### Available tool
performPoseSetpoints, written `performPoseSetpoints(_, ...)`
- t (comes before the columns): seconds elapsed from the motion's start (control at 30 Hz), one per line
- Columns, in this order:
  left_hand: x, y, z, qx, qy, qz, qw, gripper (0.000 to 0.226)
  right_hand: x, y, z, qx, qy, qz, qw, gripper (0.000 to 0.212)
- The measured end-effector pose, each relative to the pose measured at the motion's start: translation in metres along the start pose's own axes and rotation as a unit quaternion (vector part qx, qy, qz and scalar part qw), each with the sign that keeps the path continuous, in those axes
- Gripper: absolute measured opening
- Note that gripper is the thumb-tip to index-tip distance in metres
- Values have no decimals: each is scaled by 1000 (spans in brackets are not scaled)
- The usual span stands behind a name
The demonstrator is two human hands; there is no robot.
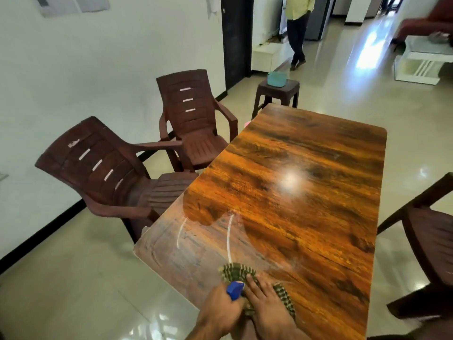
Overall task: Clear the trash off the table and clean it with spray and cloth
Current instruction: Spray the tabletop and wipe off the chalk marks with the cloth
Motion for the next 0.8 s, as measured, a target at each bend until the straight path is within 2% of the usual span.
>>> performPoseSetpoints(0.07,-9,-12,3,-2,-13,5,1000,49,11,7,-13,-9,36,-30,999,97)
performPoseSetpoints(0.13,-12,-25,10,-2,-24,19,1000,50,20,19,-27,27,55,-45,997,98)
performPoseSetpoints(0.2,-20,-15,-6,1,-39,27,999,53,-2,29,-36,134,-6,-39,990,101)
performPoseSetpoints(0.23,-23,-14,-8,6,-44,34,998,52,-14,32,-40,215,-50,-37,975,93)
performPoseSetpoints(0.27,-26,-12,-10,12,-56,36,998,49,-25,34,-41,303,-120,-5,945,83)
performPoseSetpoints(0.33,-35,-11,-9,17,-74,37,996,43,-44,30,-36,473,-261,7,842,73)
performPoseSetpoints(0.37,-39,-13,-5,19,-75,39,996,42,-49,27,-28,522,-286,10,804,71)
performPoseSetpoints(0.4,-48,-13,-2,20,-80,43,996,41,-52,20,-14,540,-294,18,788,71)
performPoseSetpoints(0.43,-53,-15,1,22,-83,43,995,42,-50,10,-2,534,-283,14,797,71)
performPoseSetpoints(0.5,-72,-20,9,27,-78,52,995,41,-54,-11,35,460,-250,-3,852,75)
performPoseSetpoints(0.57,-93,-27,16,21,-77,61,995,37,-59,-29,74,338,-240,-20,910,76)
performPoseSetpoints(0.63,-118,-33,22,15,-84,69,994,37,-61,-40,113,195,-151,-14,969,83)
performPoseSetpoints(0.7,-141,-39,31,33,-102,69,992,44,-50,-46,143,143,-102,7,984,102)
performPoseSetpoints(0.8,-166,-44,39,57,-133,85,986,34,-15,-31,144,174,-80,-15,981,110)
Point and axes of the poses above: each hand's wrist, its own y-axis away from the middle knuckle, its own x-axis out of the palm, z = x × y, the point moved 1 cm from there along -y, towards the middle knuckle, and after that the axes turned 12 degrees about y, right-handed, at the moved point
